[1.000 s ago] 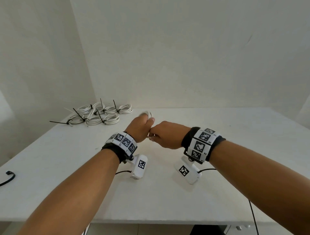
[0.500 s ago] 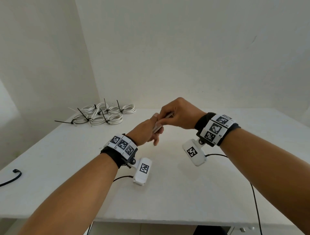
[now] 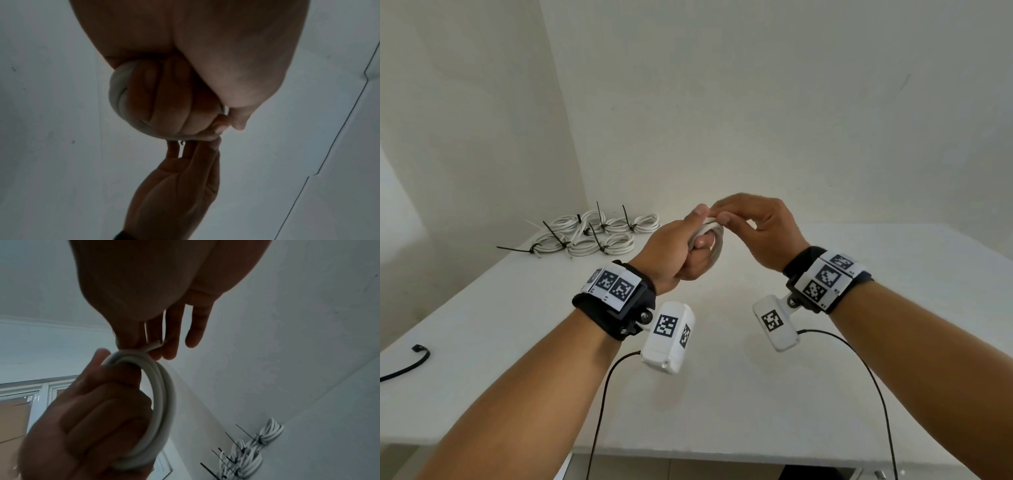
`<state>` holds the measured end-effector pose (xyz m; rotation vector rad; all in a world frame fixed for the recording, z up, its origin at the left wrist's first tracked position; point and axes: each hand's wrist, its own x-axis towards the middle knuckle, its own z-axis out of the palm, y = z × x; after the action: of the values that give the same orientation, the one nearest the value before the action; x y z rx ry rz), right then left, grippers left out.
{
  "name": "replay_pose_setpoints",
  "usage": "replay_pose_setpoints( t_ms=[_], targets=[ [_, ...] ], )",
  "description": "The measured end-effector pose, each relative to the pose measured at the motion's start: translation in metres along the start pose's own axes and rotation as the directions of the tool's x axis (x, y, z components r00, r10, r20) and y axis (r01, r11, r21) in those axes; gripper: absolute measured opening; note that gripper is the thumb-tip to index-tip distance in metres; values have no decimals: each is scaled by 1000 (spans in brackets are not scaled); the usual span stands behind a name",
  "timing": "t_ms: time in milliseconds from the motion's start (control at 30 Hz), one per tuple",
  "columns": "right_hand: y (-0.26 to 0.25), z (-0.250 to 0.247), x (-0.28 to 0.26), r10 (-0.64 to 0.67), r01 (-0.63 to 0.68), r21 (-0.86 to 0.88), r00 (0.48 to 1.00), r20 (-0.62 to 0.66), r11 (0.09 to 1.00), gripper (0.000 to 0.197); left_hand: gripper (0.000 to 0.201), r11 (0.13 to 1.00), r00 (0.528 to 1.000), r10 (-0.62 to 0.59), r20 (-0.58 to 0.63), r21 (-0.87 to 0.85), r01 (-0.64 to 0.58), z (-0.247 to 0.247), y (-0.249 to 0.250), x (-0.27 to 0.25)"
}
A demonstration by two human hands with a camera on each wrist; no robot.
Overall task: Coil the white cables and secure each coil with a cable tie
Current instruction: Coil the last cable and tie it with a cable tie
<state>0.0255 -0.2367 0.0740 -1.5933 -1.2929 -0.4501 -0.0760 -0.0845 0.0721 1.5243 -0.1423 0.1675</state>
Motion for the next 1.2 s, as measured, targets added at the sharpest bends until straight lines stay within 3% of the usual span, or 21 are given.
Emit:
replay_pose_setpoints(
  t_ms=[200,400,500,600,700,833,933,1000,1100,1200],
  targets=[
    [-5,28,-23,182,-172,99,978,-99,980,34,59,973,999,11,-44,-231,-21,5,6,3],
    [-9,43,-18,308,-287,139,938,-160,948,31,63,970,992,-45,-118,-244,15,0,-2,7],
    [-11,50,-15,332,-311,139,929,-167,940,31,62,989,948,-74,-310,-143,30,-4,1,8],
    [-15,58,-11,248,-248,23,951,-184,968,32,56,998,874,-50,-484,-51,29,-14,1,6],
    [-17,64,-5,245,-249,-5,957,-154,968,32,52,993,883,-93,-460,-102,52,-25,0,3],
    [-24,75,-1,172,-175,-106,984,-38,979,31,49,930,947,-223,-231,-341,135,-54,3,-12],
    [-29,89,6,192,-192,-92,981,-8,977,30,50,936,947,-198,-253,-334,107,-64,-1,-24],
    [-33,103,14,246,-245,-44,969,18,968,29,50,966,909,-150,-389,-255,50,-65,-3,-31],
    [-43,131,23,259,-260,2,963,77,965,27,48,991,789,-88,-608,-135,6,-76,-2,-45],
    [-58,161,34,222,-231,32,959,175,972,28,41,988,706,-90,-702,-153,-25,-103,1,-64]
  ],
)
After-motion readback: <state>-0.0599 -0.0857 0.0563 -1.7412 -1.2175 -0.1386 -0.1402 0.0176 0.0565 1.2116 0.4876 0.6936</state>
